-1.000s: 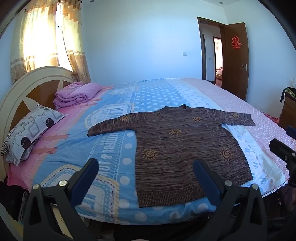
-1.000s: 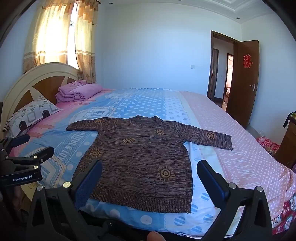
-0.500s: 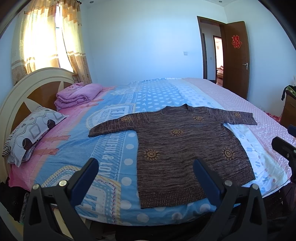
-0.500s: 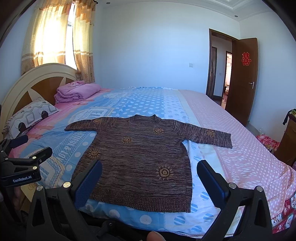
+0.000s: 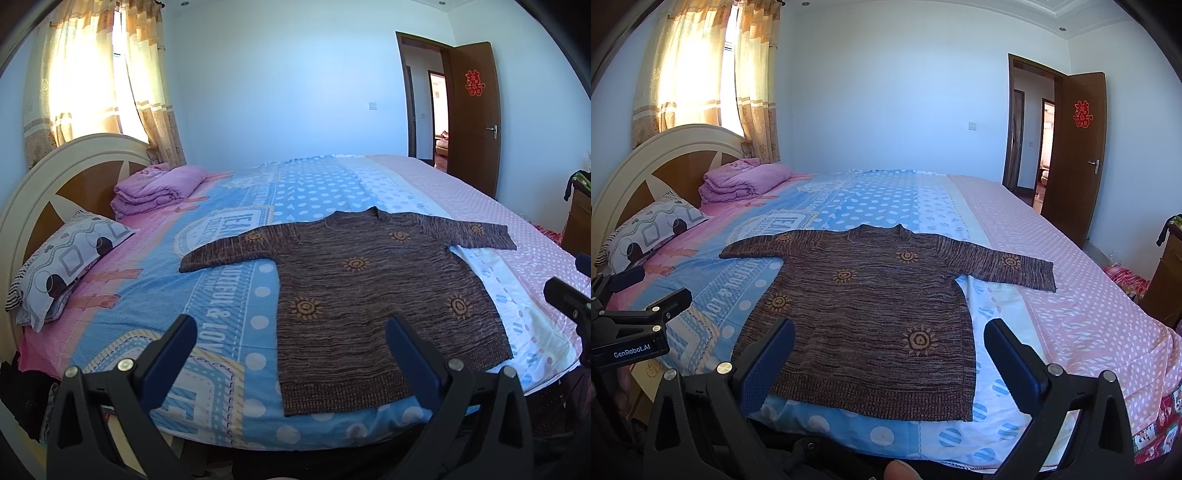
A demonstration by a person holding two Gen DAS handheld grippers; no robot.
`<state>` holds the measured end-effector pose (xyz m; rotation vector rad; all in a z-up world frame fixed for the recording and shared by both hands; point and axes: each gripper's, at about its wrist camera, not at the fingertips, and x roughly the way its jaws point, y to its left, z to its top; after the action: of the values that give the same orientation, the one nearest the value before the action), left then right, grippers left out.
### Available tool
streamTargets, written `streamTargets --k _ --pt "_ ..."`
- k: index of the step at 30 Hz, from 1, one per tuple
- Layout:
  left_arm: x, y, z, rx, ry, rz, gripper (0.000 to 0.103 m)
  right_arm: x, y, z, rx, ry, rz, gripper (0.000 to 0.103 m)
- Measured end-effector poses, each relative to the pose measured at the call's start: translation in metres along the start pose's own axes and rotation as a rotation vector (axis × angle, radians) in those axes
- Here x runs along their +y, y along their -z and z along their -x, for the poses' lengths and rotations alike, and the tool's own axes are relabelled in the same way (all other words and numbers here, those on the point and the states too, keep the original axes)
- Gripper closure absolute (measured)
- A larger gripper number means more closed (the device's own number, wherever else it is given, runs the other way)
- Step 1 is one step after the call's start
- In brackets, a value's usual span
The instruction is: Fold small clothes
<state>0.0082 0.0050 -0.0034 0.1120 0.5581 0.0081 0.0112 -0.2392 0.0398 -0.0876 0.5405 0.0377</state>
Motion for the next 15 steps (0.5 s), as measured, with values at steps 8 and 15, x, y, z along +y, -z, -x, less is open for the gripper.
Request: streamTargets --k 8,15 --pt "0.0018 0.0002 -0.0001 -0.001 -0.002 0.003 0.0 -0.0004 0.0008 -0.0011 0.004 -0.001 -0.002 0.001" --pt "0.003 -0.0003 -0.0003 -0.003 -0.003 0.003 0.0 -0.0006 0.0017 -0.0011 0.005 -0.002 -0.001 0.001"
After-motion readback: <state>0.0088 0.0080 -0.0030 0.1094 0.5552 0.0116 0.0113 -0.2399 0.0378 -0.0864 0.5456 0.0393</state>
